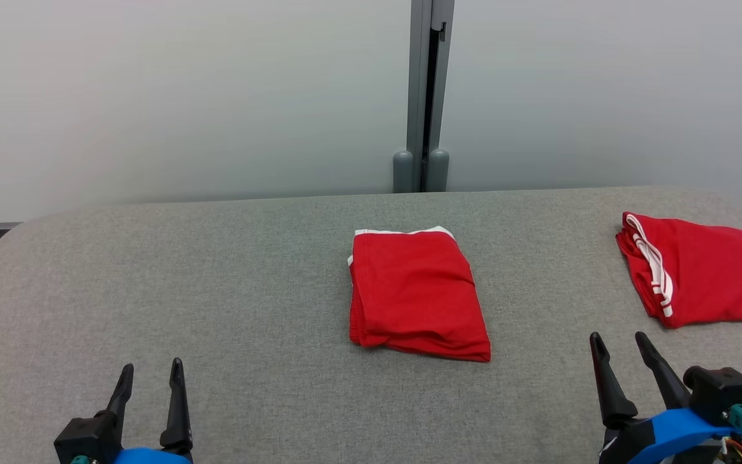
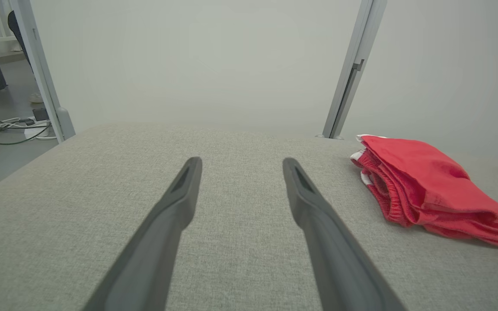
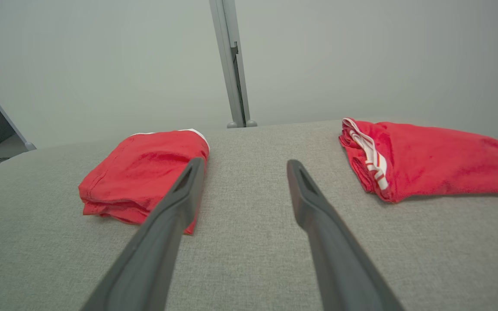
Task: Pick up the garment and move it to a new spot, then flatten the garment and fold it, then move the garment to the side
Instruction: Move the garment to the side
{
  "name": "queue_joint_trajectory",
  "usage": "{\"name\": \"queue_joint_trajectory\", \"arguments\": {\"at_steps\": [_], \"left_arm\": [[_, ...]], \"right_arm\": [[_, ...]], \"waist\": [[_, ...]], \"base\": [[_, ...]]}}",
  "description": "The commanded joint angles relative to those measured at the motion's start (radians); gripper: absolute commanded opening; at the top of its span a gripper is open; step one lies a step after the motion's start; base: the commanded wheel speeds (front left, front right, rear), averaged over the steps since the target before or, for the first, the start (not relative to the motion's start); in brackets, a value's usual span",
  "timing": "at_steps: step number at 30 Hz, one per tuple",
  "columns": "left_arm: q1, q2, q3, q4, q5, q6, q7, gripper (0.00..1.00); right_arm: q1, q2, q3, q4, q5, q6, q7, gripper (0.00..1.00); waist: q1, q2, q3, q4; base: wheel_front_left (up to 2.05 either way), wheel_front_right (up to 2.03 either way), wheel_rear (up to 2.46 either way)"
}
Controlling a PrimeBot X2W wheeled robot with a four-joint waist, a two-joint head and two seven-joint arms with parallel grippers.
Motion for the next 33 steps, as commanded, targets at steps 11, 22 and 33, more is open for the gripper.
{"name": "queue_joint_trajectory", "arguments": {"at_steps": [11, 22, 33], "left_arm": [[-0.023, 0.008, -0.019, -0.001, -0.006, 0.009, 0.004, 1.0], [-0.086, 0.008, -0.054, -0.022, -0.001, 0.006, 0.009, 1.0], [-0.228, -0.005, -0.149, 0.006, 0.012, -0.012, 0.001, 1.0]], "right_arm": [[0.018, 0.0, 0.001, -0.009, 0.012, 0.0, 0.012, 1.0], [-0.25, -0.002, 0.063, 0.14, 0.079, 0.0, 0.291, 1.0], [-0.614, -0.002, -0.026, 0.526, 0.036, 0.0, 0.46, 1.0]], "waist": [[0.0, 0.0, 0.016, 0.016], [0.0, 0.0, 0.1, 0.06], [0.0, 0.0, 0.221, 0.175]], "base": [[0.0, 0.0, 0.0], [0.0, 0.0, 0.0], [0.0, 0.0, 0.0]]}}
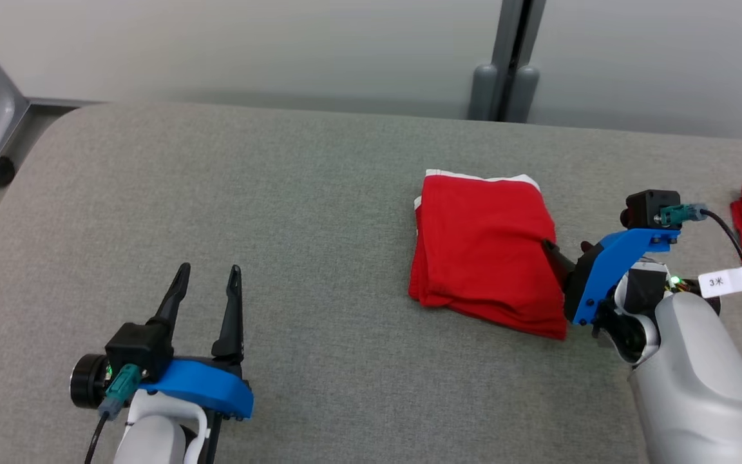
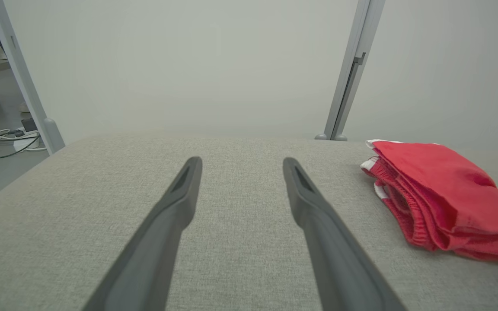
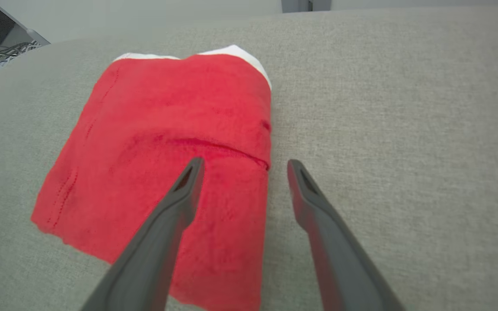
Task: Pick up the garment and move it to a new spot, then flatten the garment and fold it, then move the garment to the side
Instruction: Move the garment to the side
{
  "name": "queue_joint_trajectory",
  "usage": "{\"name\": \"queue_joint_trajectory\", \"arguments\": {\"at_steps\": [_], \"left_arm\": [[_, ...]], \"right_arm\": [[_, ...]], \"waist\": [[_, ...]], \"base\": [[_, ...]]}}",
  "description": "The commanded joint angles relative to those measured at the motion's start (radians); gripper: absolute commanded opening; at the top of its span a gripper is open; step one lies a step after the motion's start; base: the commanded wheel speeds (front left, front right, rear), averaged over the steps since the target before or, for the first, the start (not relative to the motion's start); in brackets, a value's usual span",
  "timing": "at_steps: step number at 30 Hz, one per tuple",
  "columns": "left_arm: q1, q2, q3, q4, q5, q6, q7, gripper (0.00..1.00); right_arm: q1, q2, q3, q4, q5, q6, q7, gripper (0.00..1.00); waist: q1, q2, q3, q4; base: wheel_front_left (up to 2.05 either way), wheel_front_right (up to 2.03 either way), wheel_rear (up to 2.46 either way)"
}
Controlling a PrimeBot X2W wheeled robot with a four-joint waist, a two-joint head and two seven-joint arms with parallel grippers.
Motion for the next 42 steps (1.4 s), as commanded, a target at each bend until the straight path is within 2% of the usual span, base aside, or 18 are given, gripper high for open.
{"name": "queue_joint_trajectory", "arguments": {"at_steps": [1, 6, 12, 13, 17, 20, 24, 31, 39, 42], "left_arm": [[-0.036, -0.002, -0.016, 0.011, 0.005, -0.006, -0.007, 1.0], [-0.072, -0.006, -0.038, 0.034, 0.0, -0.01, -0.016, 1.0], [-0.088, -0.006, -0.05, 0.058, -0.007, -0.011, -0.027, 1.0], [-0.088, -0.006, -0.05, 0.062, -0.009, -0.011, -0.029, 1.0], [-0.079, -0.002, -0.047, 0.071, -0.016, -0.01, -0.031, 1.0], [-0.071, 0.002, -0.046, 0.071, -0.019, -0.01, -0.033, 1.0], [-0.066, 0.013, -0.038, 0.065, -0.023, -0.008, -0.035, 1.0], [-0.071, 0.01, -0.033, 0.044, -0.032, -0.004, -0.036, 1.0], [-0.126, 0.016, -0.045, 0.012, -0.016, -0.007, -0.036, 1.0], [-0.155, 0.023, -0.048, -0.002, -0.013, -0.007, -0.036, 1.0]], "right_arm": [[-0.046, -0.004, -0.031, 0.055, -0.039, 0.0, -0.015, 1.0], [-0.093, -0.004, -0.074, 0.168, -0.075, 0.0, -0.044, 1.0], [-0.121, -0.003, -0.028, 0.316, -0.066, 0.0, -0.062, 0.99], [-0.126, 0.0, 0.002, 0.332, -0.032, 0.0, -0.058, 0.0], [-0.162, -0.009, 0.105, 0.331, -0.044, 0.0, -0.069, 0.0], [-0.218, -0.061, 0.161, 0.295, -0.068, 0.0, -0.083, 0.0], [-0.277, -0.135, 0.28, 0.25, -0.097, 0.0, -0.04, 0.0], [-0.342, -0.325, 0.45, 0.164, -0.085, 0.0, 0.011, 0.0], [-0.395, -0.52, 0.557, 0.107, -0.097, 0.0, -0.07, 0.0], [-0.418, -0.586, 0.56, 0.108, -0.089, 0.0, -0.07, 0.0]], "waist": [[-0.0002, -0.0002, 0.048, 0.046], [-0.0002, -0.0002, 0.072, 0.068], [-0.0002, -0.0002, 0.081, 0.064], [-0.0002, -0.0002, 0.08, 0.061], [-0.0002, -0.0002, 0.073, 0.035], [-0.0002, -0.0002, 0.065, 0.009], [-0.0002, -0.0002, 0.057, -0.04], [-0.0002, -0.0002, 0.078, -0.136], [-0.0002, -0.0002, 0.183, -0.195], [-0.0002, -0.0002, 0.232, -0.203]], "base": [[0.0, 0.0, 0.0], [0.0, 0.0, 0.0], [0.0, 0.0, 0.0], [0.0, 0.0, 0.0], [0.0, 0.0, 0.0], [0.0, 0.0, 0.0], [0.0, 0.0, 0.0], [0.0, 0.0, 0.0], [0.0, 0.0, 0.0], [0.0, 0.0, 0.0]]}}
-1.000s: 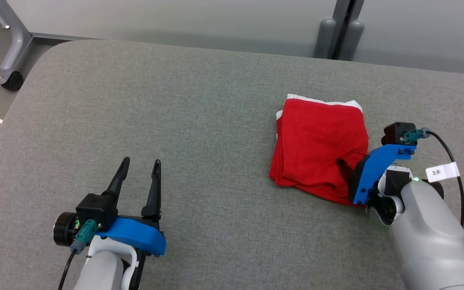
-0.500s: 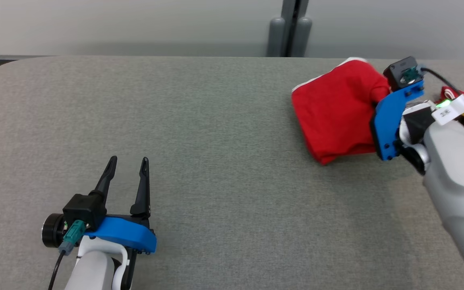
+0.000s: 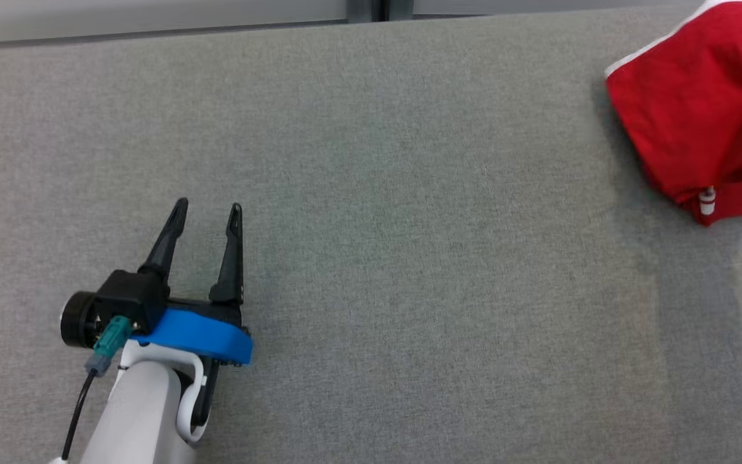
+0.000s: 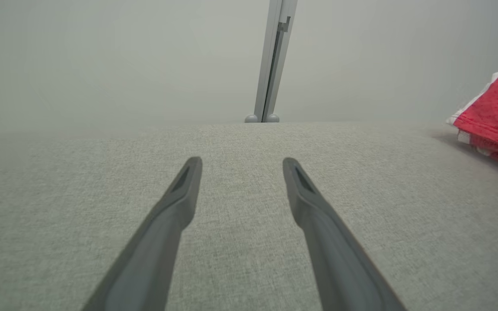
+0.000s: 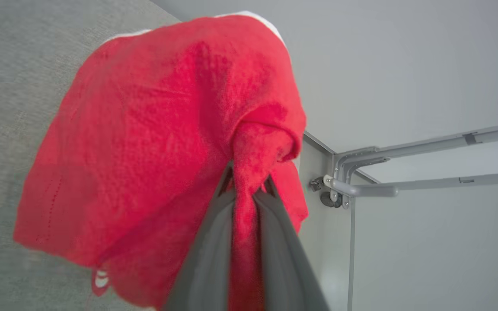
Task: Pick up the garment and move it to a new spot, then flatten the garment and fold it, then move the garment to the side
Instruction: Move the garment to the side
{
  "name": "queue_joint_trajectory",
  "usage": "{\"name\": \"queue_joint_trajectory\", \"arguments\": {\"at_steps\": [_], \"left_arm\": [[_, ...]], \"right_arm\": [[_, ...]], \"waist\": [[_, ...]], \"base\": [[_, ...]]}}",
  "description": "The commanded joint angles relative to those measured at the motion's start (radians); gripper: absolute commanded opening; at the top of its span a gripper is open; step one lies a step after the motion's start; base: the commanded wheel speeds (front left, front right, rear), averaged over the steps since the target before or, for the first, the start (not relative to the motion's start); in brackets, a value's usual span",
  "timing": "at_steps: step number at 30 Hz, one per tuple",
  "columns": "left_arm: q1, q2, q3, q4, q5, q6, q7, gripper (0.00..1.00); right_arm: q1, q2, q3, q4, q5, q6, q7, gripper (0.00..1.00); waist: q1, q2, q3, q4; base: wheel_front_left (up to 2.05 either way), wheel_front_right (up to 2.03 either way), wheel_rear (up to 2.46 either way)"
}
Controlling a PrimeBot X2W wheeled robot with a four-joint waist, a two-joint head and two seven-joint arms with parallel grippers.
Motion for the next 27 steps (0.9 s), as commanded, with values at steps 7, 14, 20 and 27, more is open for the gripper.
{"name": "queue_joint_trajectory", "arguments": {"at_steps": [7, 14, 20, 27], "left_arm": [[-0.073, 0.032, -0.013, -0.032, 0.016, -0.005, 0.0, 1.0], [-0.098, 0.046, -0.02, -0.053, 0.019, -0.004, 0.008, 1.0], [-0.097, 0.056, -0.022, -0.056, 0.01, 0.0, 0.011, 1.0], [-0.077, 0.042, -0.029, -0.039, -0.001, 0.009, 0.007, 1.0]], "right_arm": [[-0.016, -0.146, -0.042, 0.026, -0.01, 0.0, -0.025, 0.0], [0.001, -0.182, -0.112, 0.081, -0.089, 0.0, -0.1, 0.0], [0.016, -0.147, -0.197, 0.09, -0.2, 0.0, -0.212, 1.0], [0.057, -0.075, -0.341, 0.078, -0.33, 0.0, -0.311, 1.0]], "waist": [[-0.0001, 0.0, 0.097, -0.008], [-0.0001, 0.0, 0.133, -0.002], [-0.0001, 0.0, 0.134, 0.009], [-0.0001, 0.0, 0.081, 0.03]], "base": [[0.0, 0.0, 0.0], [0.0, 0.0, 0.0], [0.0, 0.0, 0.0], [0.0, 0.0, 0.0]]}}
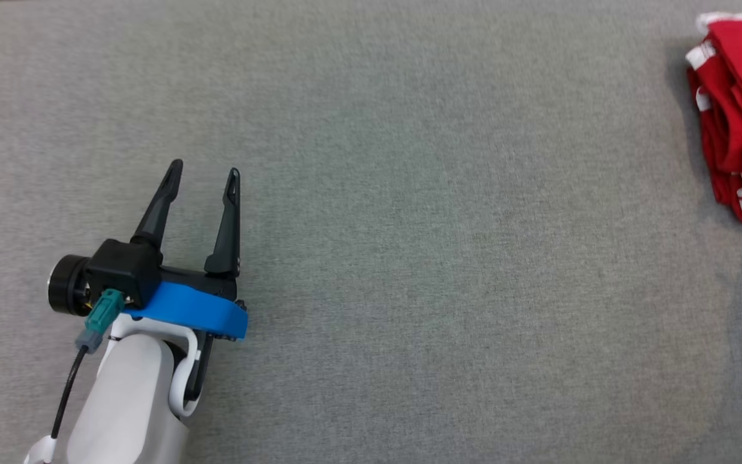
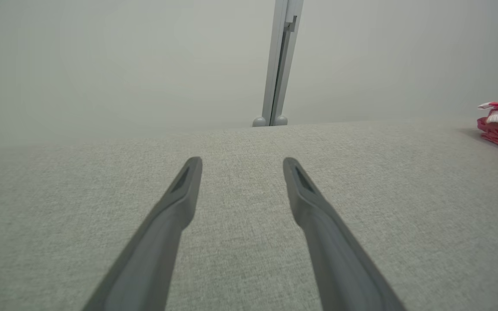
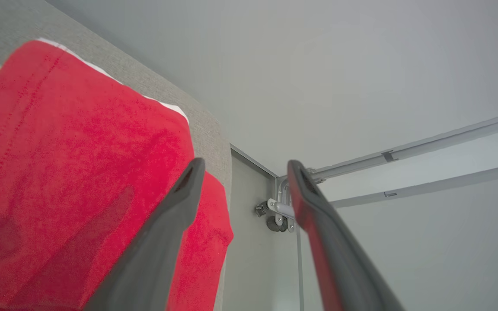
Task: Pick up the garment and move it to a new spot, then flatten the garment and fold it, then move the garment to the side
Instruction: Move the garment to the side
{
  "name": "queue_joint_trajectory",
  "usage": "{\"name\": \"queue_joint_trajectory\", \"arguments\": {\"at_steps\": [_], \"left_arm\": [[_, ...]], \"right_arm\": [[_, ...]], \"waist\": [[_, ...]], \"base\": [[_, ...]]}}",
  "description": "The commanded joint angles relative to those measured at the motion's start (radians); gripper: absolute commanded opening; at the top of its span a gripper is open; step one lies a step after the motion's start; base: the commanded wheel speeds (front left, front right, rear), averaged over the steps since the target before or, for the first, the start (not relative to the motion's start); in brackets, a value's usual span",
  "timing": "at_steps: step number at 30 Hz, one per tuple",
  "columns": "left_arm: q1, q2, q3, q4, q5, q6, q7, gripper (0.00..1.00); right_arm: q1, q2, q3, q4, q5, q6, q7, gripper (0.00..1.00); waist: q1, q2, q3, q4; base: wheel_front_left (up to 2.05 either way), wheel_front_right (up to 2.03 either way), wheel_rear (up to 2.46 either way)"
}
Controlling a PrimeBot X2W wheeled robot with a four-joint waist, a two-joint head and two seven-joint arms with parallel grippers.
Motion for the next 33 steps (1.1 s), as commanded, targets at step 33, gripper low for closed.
{"name": "queue_joint_trajectory", "arguments": {"at_steps": [33], "left_arm": [[0.351, -0.024, 0.086, 0.045, -0.063, 0.037, -0.016, 1.0]], "right_arm": [[0.947, 0.642, -0.334, -0.748, 0.242, 0.0, -0.1, 1.0]], "waist": [[0.0, -0.0001, -0.436, 0.068]], "base": [[0.0, 0.0, 0.0]]}}
